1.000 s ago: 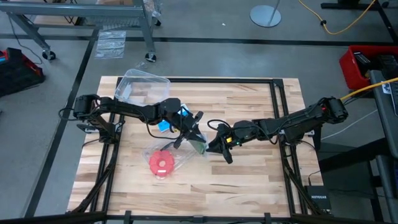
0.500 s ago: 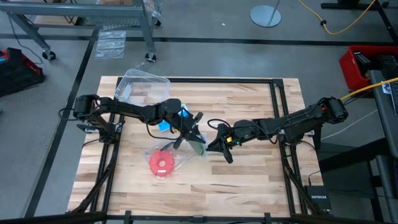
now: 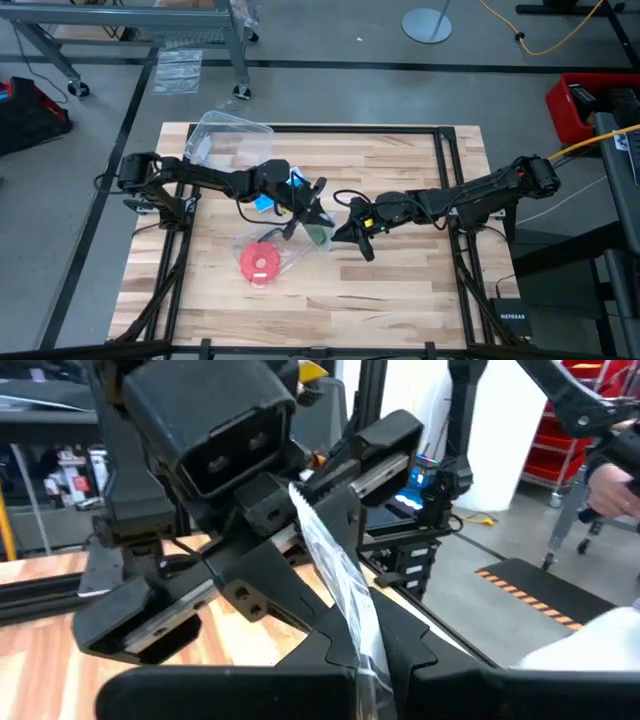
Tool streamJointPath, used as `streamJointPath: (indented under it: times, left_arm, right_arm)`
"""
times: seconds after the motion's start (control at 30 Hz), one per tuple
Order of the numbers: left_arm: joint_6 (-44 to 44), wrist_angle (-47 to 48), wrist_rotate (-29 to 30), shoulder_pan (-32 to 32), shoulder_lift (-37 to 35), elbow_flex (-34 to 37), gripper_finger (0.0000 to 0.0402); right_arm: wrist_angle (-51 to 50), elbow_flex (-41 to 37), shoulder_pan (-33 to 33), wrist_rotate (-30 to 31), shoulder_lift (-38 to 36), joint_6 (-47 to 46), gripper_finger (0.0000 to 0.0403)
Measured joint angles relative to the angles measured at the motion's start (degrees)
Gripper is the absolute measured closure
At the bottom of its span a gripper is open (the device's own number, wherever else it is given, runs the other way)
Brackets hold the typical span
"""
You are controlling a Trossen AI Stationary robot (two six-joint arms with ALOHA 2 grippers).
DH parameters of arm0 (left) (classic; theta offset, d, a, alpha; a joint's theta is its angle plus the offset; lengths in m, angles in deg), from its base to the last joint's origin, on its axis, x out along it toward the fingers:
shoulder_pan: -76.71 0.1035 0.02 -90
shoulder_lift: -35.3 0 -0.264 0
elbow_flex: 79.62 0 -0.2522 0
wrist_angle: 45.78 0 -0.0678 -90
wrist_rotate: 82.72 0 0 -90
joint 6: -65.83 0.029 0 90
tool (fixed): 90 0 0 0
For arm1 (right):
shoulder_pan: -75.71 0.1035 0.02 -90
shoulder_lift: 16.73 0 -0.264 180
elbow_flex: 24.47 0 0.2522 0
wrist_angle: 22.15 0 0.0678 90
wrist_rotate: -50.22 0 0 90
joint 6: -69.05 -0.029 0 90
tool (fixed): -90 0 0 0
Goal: Roll bandage
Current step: Close the transparent zip bag
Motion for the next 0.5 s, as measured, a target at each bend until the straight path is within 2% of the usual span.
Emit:
streamJointPath:
  times: [0.37,0.5]
  left_arm:
    - [-1.04,-0.42,3.32,0.61,-1.91,0.07,0.0401]
    - [-1.17,-0.05,2.92,0.63,-2.18,0.05,0.0401]
  right_arm:
    - [-0.94,-0.02,0.02,0.46,0.04,-0.04,0.0387]
    - [0.21,-0.09,0.03,1.12,0.15,-0.03,0.0363]
